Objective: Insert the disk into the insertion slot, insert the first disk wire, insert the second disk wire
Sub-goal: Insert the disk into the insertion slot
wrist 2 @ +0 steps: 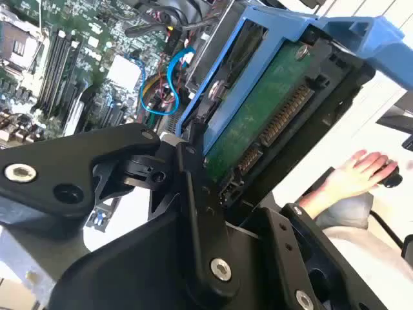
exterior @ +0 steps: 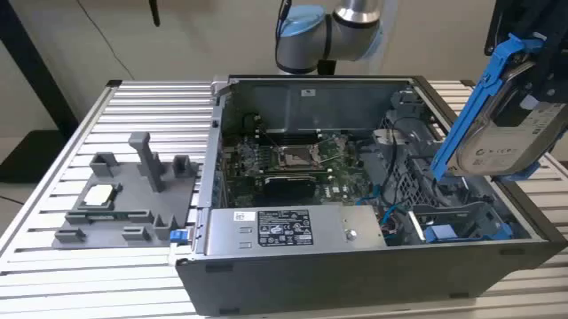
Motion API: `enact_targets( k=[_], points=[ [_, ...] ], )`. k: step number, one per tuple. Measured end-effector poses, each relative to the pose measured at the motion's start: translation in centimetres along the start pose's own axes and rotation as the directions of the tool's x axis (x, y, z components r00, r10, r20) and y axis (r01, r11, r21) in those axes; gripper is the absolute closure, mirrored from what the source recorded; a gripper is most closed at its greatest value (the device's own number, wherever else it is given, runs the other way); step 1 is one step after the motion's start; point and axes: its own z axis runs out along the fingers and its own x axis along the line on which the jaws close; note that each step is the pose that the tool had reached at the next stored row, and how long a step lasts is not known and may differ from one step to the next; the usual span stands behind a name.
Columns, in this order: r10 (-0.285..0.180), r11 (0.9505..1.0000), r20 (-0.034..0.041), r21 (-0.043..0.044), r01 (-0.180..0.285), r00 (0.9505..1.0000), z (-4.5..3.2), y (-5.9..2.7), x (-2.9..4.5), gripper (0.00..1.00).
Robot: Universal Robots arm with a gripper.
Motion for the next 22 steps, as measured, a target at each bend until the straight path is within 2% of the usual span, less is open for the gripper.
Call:
enact_targets(
  k=[13, 22],
  points=[
    [0.000, 1.0000, 0.0002, 0.0000, 0.000, 1.0000, 0.01, 0.00, 0.01, 0.67],
    [0.001, 1.0000, 0.0001, -0.0032, -0.001, 1.0000, 1.42, -0.46, 0.00, 0.67]
  ],
)
